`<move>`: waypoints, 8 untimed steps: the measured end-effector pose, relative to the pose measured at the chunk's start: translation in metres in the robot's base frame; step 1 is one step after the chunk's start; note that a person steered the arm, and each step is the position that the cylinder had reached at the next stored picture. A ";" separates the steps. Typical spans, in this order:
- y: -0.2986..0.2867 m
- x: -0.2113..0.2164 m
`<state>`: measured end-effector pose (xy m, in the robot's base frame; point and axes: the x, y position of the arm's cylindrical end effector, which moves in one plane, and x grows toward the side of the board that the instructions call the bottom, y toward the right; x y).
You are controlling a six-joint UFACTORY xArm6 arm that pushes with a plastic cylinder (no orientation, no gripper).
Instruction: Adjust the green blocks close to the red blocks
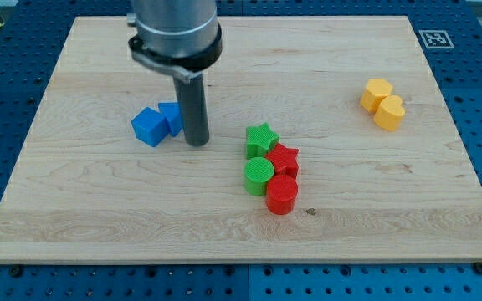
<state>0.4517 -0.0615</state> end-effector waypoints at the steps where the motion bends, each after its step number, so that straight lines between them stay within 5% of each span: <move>1: 0.027 -0.021; 3: 0.104 -0.008; 8: 0.062 0.013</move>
